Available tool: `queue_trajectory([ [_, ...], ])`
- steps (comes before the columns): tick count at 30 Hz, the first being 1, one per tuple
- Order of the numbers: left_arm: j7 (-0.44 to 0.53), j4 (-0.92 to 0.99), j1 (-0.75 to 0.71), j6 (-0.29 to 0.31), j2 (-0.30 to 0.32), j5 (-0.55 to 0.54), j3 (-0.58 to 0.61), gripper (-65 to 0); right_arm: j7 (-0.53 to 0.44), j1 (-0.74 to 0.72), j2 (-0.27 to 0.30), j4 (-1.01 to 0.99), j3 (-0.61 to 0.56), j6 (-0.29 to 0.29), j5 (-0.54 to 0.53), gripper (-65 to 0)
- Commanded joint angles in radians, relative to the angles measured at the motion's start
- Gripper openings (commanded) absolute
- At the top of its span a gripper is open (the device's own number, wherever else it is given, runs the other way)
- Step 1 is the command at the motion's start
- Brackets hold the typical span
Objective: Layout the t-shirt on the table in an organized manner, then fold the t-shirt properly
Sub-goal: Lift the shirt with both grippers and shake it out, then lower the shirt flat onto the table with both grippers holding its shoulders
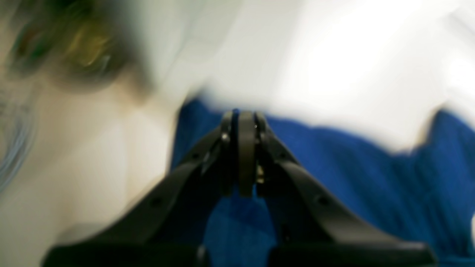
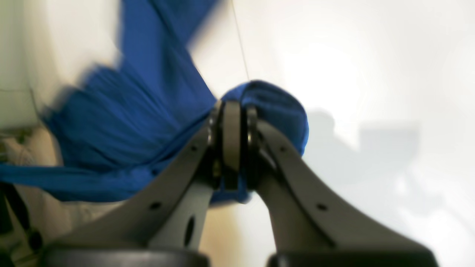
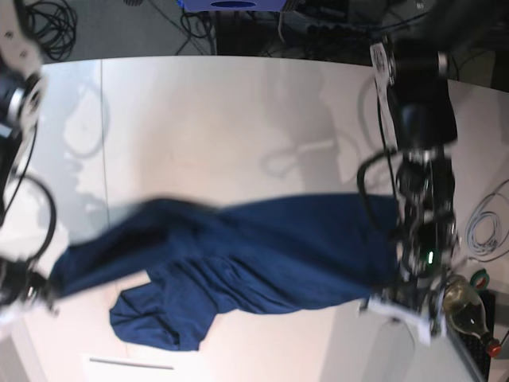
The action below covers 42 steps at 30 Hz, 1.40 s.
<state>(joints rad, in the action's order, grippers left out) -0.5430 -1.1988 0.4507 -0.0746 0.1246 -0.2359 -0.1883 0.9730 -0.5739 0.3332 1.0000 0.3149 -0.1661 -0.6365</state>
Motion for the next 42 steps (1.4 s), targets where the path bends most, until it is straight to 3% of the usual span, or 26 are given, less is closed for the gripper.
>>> queue_trajectory([
  [1, 0.027, 0.023, 0.092, -0.031, 0.008, 0.011, 0.008, -65.0, -0.022, -0.107, 0.047, -0.017, -0.033, 0.004, -0.009, -64.4],
  [6, 0.027, 0.070, 0.323, -0.075, -0.021, 0.002, 0.013, -65.0, -0.021, -0.369, 0.125, -0.063, -0.148, 0.000, -0.010, -64.4],
  [11, 0.021, -0.026, 0.333, -0.077, -0.030, 0.002, 0.013, -65.0, 0.044, -0.398, 0.171, -0.002, -0.142, 0.000, -0.012, -64.4],
  [15, 0.021, -0.143, 0.205, -0.077, -0.024, 0.002, 0.013, -65.0, 0.105, -0.275, 0.174, 0.067, -0.136, 0.000, -0.015, -64.4],
  [18, 0.021, -0.243, 0.047, -0.077, -0.010, 0.010, 0.013, -65.0, 0.169, -0.105, 0.159, 0.164, -0.032, 0.000, -0.016, -64.4],
  [20, 0.021, -0.272, -0.059, -0.077, 0.013, 0.010, 0.013, -65.0, 0.191, 0.005, 0.111, 0.217, 0.042, 0.000, -0.016, -64.4],
  [23, 0.025, -0.267, -0.198, -0.077, 0.027, 0.010, 0.013, -65.0, 0.186, 0.156, 0.062, 0.231, 0.112, 0.000, -0.015, -64.4],
  [28, 0.067, -0.215, -0.404, -0.078, 0.022, 0.008, 0.011, -65.0, 0.082, 0.380, 0.001, 0.231, 0.126, 0.000, -0.015, -64.4],
  [33, 0.284, -0.160, -0.553, -0.078, 0.020, 0.010, 0.014, -65.0, 0.010, 0.473, -0.019, 0.230, 0.120, 0.003, -0.010, -64.4],
  [42, 0.298, -0.106, -0.633, -0.078, 0.020, 0.003, 0.011, -65.0, -0.015, 0.478, -0.015, 0.125, 0.120, 0.004, -0.009, -64.4],
])
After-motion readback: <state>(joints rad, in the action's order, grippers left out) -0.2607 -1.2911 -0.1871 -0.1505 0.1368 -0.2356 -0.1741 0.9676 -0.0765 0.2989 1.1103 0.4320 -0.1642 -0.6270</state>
